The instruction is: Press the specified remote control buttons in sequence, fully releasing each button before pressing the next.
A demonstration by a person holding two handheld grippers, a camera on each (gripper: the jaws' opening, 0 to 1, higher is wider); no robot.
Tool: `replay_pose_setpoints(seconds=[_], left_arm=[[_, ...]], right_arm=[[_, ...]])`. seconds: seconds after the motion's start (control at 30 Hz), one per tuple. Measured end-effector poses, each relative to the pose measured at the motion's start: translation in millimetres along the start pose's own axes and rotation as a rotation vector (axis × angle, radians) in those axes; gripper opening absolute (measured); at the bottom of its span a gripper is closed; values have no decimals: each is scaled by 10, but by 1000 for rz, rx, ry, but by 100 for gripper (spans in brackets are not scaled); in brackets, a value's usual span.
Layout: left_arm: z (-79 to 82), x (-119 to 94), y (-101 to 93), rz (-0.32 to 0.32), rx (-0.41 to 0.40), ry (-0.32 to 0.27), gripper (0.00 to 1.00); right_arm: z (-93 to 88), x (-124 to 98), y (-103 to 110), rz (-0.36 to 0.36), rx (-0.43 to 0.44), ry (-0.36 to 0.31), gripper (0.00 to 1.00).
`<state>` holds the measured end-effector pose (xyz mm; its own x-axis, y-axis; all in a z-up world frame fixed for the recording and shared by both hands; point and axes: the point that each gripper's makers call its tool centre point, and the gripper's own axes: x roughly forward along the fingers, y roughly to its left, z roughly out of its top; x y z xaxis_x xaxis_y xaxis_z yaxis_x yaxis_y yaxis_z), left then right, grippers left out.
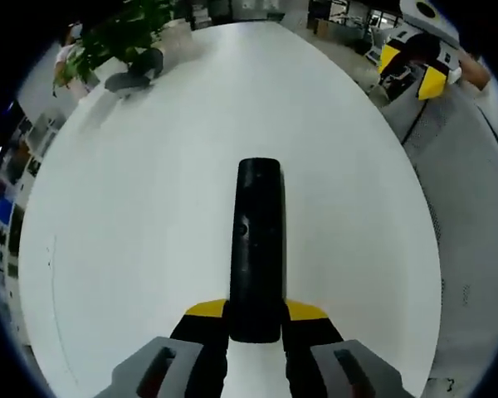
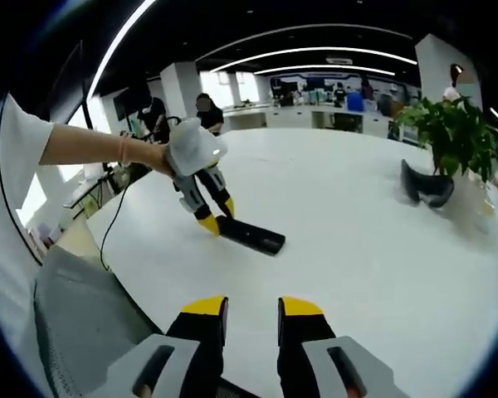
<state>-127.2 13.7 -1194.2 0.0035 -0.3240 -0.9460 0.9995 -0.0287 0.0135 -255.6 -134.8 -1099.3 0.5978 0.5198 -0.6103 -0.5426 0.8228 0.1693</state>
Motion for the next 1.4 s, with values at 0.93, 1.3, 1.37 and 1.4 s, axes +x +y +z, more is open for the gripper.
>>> replay_pose_setpoints(seconds=[0.93, 1.3, 1.37, 1.4], left_arm=[[-223, -103, -801, 5, -76, -48, 24], [-234, -106, -1052, 1, -81, -37, 24], [-233, -105, -1077, 2, -79, -35, 24], [-232, -105, -1097, 2, -79, -33, 24]], right_arm=[[-11, 132, 181, 66, -78, 45, 20], [-58, 237, 268, 116, -133, 77, 19], [-89, 262, 283, 126, -147, 95, 19], [-93, 269, 289, 128, -154, 98, 18]])
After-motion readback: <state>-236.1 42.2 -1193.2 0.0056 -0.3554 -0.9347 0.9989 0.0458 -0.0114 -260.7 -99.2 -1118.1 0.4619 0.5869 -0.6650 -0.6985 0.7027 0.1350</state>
